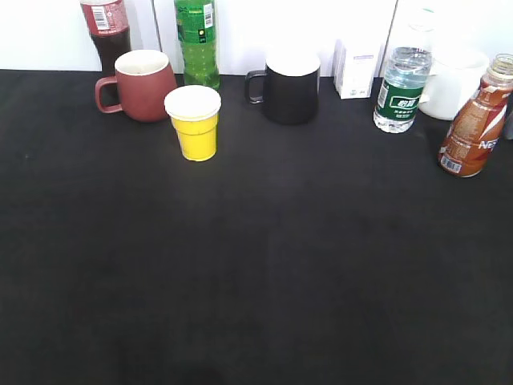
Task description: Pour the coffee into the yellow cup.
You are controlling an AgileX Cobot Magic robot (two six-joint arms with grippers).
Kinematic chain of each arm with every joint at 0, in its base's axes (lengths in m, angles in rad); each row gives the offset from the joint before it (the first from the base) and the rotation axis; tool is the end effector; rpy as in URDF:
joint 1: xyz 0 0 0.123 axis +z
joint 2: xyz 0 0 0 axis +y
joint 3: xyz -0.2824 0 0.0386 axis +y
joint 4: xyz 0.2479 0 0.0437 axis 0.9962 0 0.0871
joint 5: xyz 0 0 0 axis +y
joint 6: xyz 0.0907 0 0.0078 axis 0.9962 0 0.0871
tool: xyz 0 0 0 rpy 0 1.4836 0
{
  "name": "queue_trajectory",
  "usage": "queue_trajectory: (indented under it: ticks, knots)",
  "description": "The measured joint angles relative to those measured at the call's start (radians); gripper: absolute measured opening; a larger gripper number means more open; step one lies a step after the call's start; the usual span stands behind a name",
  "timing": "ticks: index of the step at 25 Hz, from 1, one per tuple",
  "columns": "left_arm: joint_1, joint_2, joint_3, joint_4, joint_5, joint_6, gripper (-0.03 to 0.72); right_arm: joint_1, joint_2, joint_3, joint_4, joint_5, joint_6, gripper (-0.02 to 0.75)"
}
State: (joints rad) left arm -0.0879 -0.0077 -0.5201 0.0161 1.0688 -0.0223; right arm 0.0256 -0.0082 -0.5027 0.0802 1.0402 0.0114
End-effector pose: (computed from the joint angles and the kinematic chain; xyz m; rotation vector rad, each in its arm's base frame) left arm -0.0086 0.0021 0.2820 0.0653 2.0238 -0.0505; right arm -0.0059 0.0061 0.2798 -0.0175 2.0123 0.1191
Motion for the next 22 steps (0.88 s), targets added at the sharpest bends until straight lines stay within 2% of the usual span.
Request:
queue_trajectory:
  ticks: [10, 11, 13, 14, 15, 20, 22]
  knots:
    - [0.000, 0.000, 0.000, 0.000, -0.001, 0.000, 0.242, 0.000, 0.000, 0.000, 0.000, 0.000, 0.000, 0.587]
    - [0.000, 0.001, 0.000, 0.007, -0.005, 0.000, 0.266, 0.000, 0.000, 0.000, 0.000, 0.000, 0.000, 0.587]
    - [0.000, 0.055, -0.020, 0.037, -0.067, 0.000, 0.402, 0.000, 0.000, 0.000, 0.000, 0.000, 0.000, 0.587]
    - [0.000, 0.101, -0.029, 0.052, -0.149, 0.000, 0.454, 0.000, 0.000, 0.000, 0.000, 0.000, 0.000, 0.587]
    - [0.000, 0.164, -0.030, 0.056, -0.273, 0.000, 0.473, 0.000, 0.000, 0.000, 0.000, 0.000, 0.000, 0.587]
    - [0.000, 0.596, -0.035, 0.060, -1.045, 0.055, 0.484, 0.000, 0.000, 0.000, 0.000, 0.001, 0.000, 0.587]
    - [-0.045, 0.759, -0.035, 0.061, -1.270, 0.055, 0.484, 0.000, 0.000, 0.000, 0.000, 0.001, 0.000, 0.587]
